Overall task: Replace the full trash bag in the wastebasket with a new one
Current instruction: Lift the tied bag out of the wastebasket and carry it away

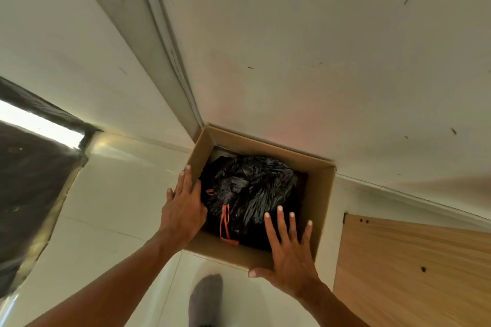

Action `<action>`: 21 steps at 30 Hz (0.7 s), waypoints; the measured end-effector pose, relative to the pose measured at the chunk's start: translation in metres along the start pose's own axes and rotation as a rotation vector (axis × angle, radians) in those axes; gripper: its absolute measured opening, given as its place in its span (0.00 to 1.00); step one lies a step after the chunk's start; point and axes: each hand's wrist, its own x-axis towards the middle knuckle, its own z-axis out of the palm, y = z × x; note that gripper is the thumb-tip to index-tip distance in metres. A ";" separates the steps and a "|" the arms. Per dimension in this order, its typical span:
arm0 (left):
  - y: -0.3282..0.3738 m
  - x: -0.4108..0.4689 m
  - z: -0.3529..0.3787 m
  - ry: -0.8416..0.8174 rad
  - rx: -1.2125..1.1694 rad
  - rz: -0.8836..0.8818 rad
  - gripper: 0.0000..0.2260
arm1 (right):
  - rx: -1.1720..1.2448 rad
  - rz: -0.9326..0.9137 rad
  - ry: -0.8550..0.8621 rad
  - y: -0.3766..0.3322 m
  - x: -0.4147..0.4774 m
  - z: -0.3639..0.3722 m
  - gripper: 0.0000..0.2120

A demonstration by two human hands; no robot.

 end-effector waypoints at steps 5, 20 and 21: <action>0.016 -0.025 -0.021 -0.058 0.035 -0.005 0.25 | 0.057 0.082 -0.015 -0.005 -0.015 -0.005 0.60; 0.160 -0.253 -0.156 0.102 0.134 0.113 0.26 | 0.268 0.076 0.231 -0.006 -0.247 -0.201 0.34; 0.171 -0.272 -0.170 0.123 0.120 0.102 0.24 | 0.289 0.071 0.242 -0.003 -0.269 -0.210 0.34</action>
